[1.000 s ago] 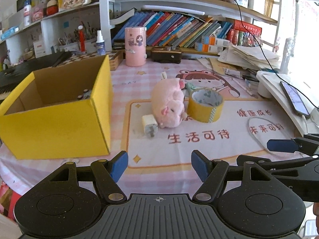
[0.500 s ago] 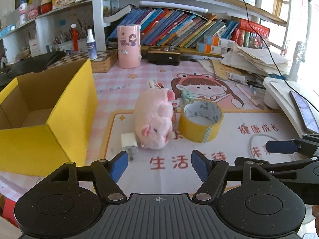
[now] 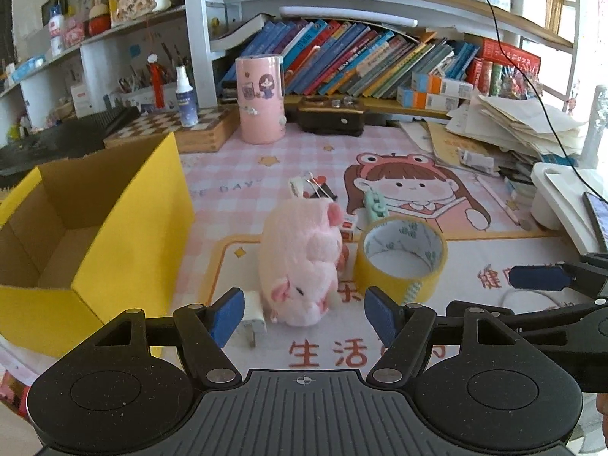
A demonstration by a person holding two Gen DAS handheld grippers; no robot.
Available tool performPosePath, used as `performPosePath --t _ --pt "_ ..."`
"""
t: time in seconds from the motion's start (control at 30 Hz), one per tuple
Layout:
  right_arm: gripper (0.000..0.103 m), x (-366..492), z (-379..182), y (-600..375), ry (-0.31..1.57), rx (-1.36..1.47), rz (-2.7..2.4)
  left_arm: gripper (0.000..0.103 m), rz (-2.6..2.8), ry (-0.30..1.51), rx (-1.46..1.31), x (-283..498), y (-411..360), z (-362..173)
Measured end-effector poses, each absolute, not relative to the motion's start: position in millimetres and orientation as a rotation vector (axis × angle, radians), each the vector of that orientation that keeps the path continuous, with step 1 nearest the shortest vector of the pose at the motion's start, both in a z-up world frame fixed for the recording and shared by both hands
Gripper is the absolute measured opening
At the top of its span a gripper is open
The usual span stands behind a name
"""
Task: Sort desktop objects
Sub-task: 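Move the left gripper toward the pink plush pig and close around it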
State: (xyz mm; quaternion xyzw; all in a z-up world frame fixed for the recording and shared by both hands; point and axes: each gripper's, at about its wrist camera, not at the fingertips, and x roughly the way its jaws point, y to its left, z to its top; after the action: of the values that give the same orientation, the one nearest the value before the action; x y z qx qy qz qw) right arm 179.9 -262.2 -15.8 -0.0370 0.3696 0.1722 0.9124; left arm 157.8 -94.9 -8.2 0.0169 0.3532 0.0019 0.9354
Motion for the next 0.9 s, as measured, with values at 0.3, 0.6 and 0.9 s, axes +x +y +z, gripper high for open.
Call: performPosePath --t 0.3,0.6,0.9 --pt "0.076 204.4 -22.1 -260.7 0.793 -0.074 0.373 0.072 0.035 0.744 0.037 171.3 -94.6 -10.8" --pt "0.079 215.9 -28.9 -260.7 0.816 -0.121 0.391 0.071 0.068 0.747 -0.007 199.3 -90.1 -14.8" --pt "0.086 226.8 -42.4 -244.1 0.845 -0.184 0.476 0.071 0.045 0.828 0.007 239.3 -96.2 -31.5"
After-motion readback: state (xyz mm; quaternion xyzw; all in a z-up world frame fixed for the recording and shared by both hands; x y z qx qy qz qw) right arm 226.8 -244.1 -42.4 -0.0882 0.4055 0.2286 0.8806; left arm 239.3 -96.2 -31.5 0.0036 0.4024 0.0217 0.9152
